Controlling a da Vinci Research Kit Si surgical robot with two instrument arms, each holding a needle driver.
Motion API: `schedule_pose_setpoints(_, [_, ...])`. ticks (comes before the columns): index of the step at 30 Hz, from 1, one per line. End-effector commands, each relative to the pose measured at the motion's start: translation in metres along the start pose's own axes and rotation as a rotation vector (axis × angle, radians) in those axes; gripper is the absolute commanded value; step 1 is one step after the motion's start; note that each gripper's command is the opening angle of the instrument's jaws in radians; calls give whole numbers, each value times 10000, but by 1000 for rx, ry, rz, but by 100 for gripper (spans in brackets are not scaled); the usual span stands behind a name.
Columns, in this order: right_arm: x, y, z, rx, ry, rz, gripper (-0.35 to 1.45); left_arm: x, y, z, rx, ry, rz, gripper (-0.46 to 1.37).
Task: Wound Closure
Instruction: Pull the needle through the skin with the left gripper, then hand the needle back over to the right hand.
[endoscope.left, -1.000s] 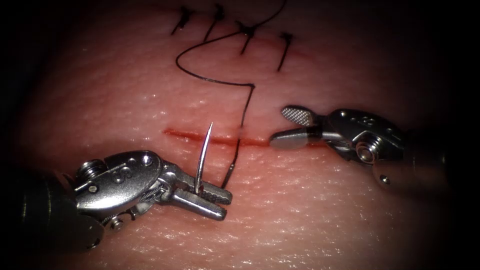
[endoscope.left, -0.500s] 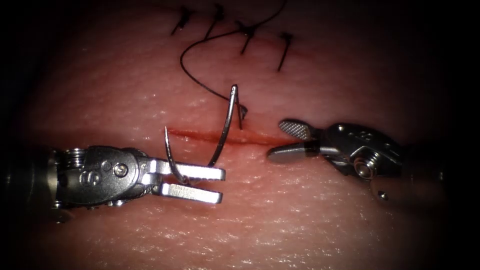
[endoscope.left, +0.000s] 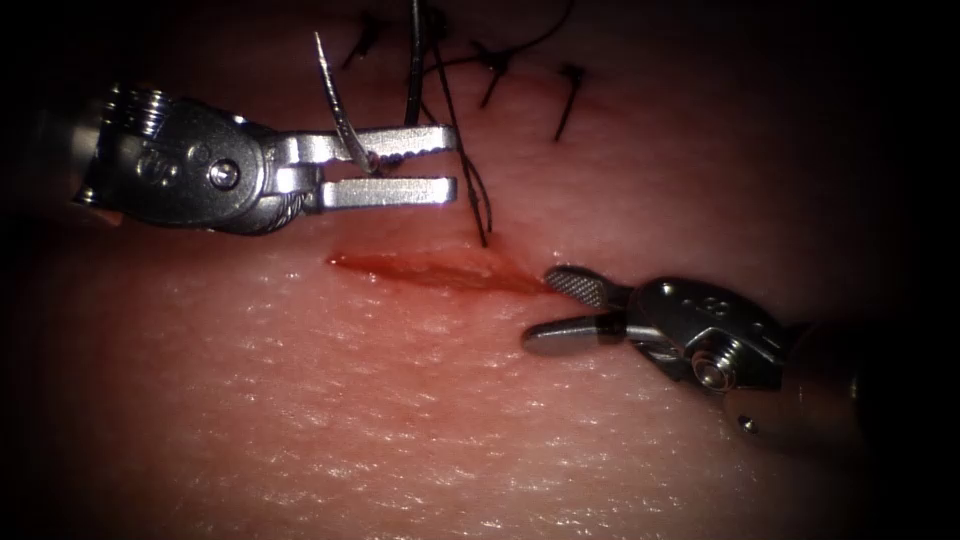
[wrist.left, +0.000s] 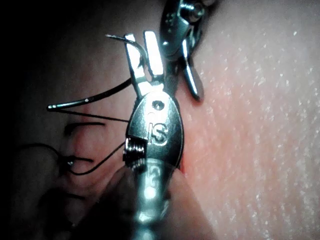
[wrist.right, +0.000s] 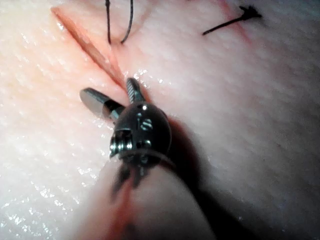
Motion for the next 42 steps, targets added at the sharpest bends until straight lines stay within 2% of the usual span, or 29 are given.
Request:
schedule_pose_setpoints(1, [0,0,1,7,-1,0,124,4,-4,2,1,-2,3,-35])
schedule_pose_setpoints(6, [0,0,1,11,-3,-1,123,11,-5,6,7,2,23,-35])
schedule_pose_setpoints(14, [0,0,2,15,-4,-1,122,0,-5,5,4,8,46,-35])
schedule_pose_setpoints(18, [0,-1,2,16,-5,0,122,-7,8,0,-2,9,77,-35])
schedule_pose_setpoints(24, [2,-1,2,16,-9,1,122,-31,34,-13,-36,0,97,-35])
schedule_pose_setpoints(34, [8,-7,-4,23,2,10,128,-70,53,-29,-43,-18,137,-35])
schedule_pose_setpoints(39, [15,-13,-12,35,22,13,125,-85,61,-36,-30,-52,166,-35])
schedule_pose_setpoints(42, [21,-18,-20,46,49,23,121,-94,66,-41,-28,-86,220,-35])
